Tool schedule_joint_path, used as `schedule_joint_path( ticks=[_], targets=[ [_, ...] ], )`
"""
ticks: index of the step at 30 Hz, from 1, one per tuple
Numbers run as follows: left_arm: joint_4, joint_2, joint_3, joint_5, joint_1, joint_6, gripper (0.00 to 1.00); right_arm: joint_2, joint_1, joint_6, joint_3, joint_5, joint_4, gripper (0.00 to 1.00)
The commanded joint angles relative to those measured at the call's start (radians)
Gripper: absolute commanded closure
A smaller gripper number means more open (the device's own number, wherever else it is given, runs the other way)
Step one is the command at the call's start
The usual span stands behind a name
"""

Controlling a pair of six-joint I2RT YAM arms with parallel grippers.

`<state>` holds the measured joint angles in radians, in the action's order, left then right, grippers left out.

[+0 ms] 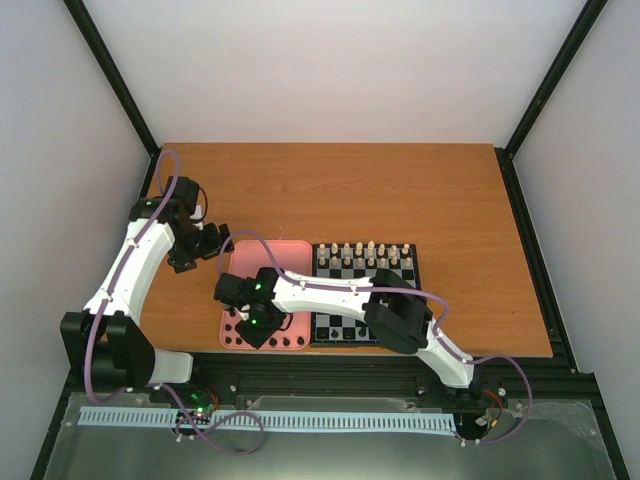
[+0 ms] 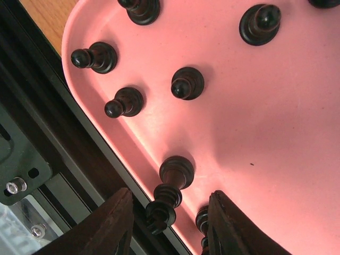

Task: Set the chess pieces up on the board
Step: Pick up the chess piece from the storage box.

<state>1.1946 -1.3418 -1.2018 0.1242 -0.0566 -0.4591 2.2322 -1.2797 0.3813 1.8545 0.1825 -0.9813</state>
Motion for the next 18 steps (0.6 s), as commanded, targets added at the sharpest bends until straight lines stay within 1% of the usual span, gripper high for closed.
schedule_joint_path(
  ticks=[1, 4, 8, 14, 18],
  targets=[
    [-0.002, -0.006, -0.039, 0.009, 0.006, -0.008, 0.00, 0.027, 0.007, -0.014, 0.039, -0.006, -0.007, 0.61],
    [-0.004, -0.006, -0.037, 0.012, 0.007, -0.007, 0.00, 0.037, 0.008, -0.017, 0.046, -0.003, -0.013, 0.68],
    [-0.004, -0.005, -0.032, 0.014, 0.007, -0.006, 0.00, 0.051, 0.009, -0.023, 0.050, 0.002, -0.015, 0.68],
    [-0.001, 0.003, -0.028, 0.011, 0.006, -0.006, 0.00, 0.053, 0.010, -0.022, 0.058, -0.019, -0.019, 0.84],
    [-0.002, 0.003, -0.028, 0.008, 0.007, -0.007, 0.00, 0.035, 0.011, -0.018, 0.051, -0.041, -0.017, 0.89]
  ],
)
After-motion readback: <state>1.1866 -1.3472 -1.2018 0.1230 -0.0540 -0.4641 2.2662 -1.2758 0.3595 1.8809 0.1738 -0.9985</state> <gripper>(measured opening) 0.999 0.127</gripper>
